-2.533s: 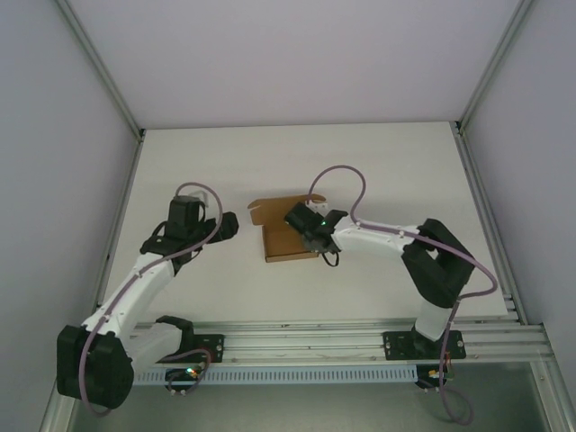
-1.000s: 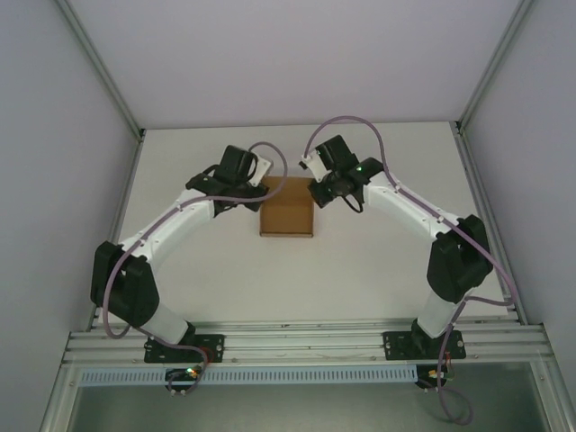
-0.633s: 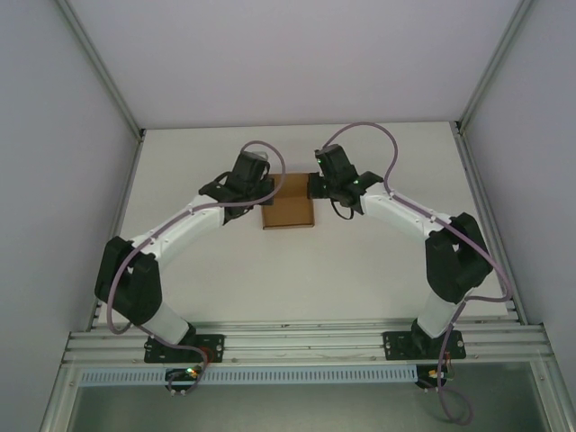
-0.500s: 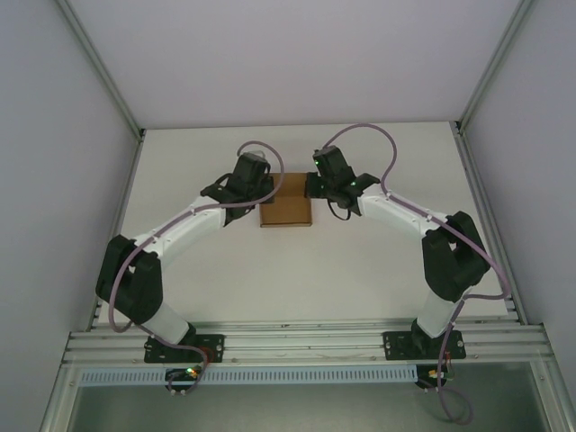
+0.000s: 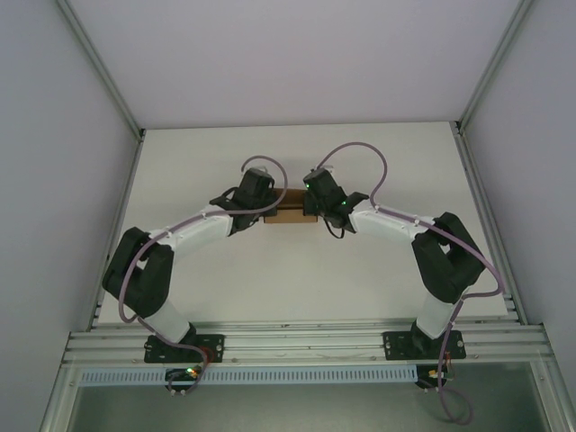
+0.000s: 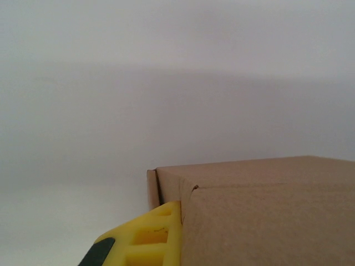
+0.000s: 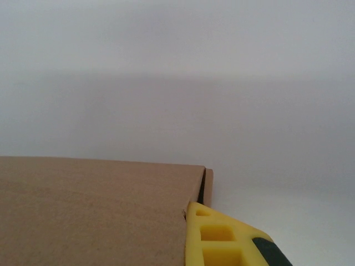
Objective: Assemble paper box
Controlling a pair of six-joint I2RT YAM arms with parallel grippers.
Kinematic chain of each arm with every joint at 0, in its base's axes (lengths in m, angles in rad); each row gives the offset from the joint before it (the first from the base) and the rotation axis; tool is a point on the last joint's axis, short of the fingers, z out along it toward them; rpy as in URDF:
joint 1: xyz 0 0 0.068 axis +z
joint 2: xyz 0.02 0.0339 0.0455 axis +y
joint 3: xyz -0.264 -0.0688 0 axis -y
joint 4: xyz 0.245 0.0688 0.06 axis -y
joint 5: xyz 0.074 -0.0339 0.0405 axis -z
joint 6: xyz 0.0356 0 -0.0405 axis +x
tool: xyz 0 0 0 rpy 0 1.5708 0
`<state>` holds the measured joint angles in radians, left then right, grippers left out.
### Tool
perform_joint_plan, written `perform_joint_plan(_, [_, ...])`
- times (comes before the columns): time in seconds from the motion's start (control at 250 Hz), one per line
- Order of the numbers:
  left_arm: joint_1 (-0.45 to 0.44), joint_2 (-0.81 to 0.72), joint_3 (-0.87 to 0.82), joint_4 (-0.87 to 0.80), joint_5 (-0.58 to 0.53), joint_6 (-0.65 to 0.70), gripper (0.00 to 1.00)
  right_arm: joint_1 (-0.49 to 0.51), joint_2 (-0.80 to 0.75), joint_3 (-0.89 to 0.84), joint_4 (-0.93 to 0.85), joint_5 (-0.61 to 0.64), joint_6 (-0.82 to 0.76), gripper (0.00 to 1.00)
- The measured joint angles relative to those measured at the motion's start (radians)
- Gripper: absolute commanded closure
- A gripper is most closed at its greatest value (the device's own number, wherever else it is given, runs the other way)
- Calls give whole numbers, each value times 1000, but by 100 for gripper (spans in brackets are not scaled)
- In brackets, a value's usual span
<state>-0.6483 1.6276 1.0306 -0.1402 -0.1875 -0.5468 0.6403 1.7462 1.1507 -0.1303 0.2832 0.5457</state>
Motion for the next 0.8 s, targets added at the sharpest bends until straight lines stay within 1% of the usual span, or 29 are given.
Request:
perform_joint_plan(0.084, [-10,-23,-40,33,-2,-1,94,23,-8,-24,24,48,-14,98])
perform_joint_plan(0.132, [-13,-37,-62,44,1,-1,88,36,-18,-43,43,71,-26,98])
perform_joint_plan(0.144, [-14,-40,-66,45,1,0,84,39,-20,-48,45,76,-26,98])
perform_joint_plan(0.164, [-18,-45,-72,46,2,-1,80,46,-26,-57,52,86,-34,98])
perform_joint_plan(0.216, [-23,-56,-91,42,9,-5,76,60,-42,-80,69,108,-46,97])
perform_joint_plan(0.303, [-32,-80,-132,25,22,-14,60,85,-75,-117,101,137,-74,97])
perform_joint_plan(0.331, [-35,-90,-142,15,27,-9,52,92,-84,-127,110,146,-81,97])
perform_joint_plan(0.359, [-38,-104,-152,8,30,-6,39,98,-91,-137,119,156,-90,97])
perform_joint_plan(0.375, [-39,-112,-157,7,31,-16,33,101,-94,-143,126,159,-95,97])
perform_joint_plan(0.419, [-39,-146,-170,-3,37,-9,25,108,-100,-158,141,167,-106,97])
perform_joint_plan(0.495, [-40,-210,-181,-18,50,-3,7,120,-102,-178,168,189,-127,97])
perform_joint_plan(0.515, [-40,-228,-182,-21,54,-7,1,124,-102,-183,176,193,-132,97])
perform_joint_plan(0.679, [-40,-365,-183,-62,71,-12,0,157,-104,-232,248,242,-177,96])
perform_joint_plan(0.799, [-32,-439,-182,-117,89,-43,0,177,-116,-283,311,263,-206,95])
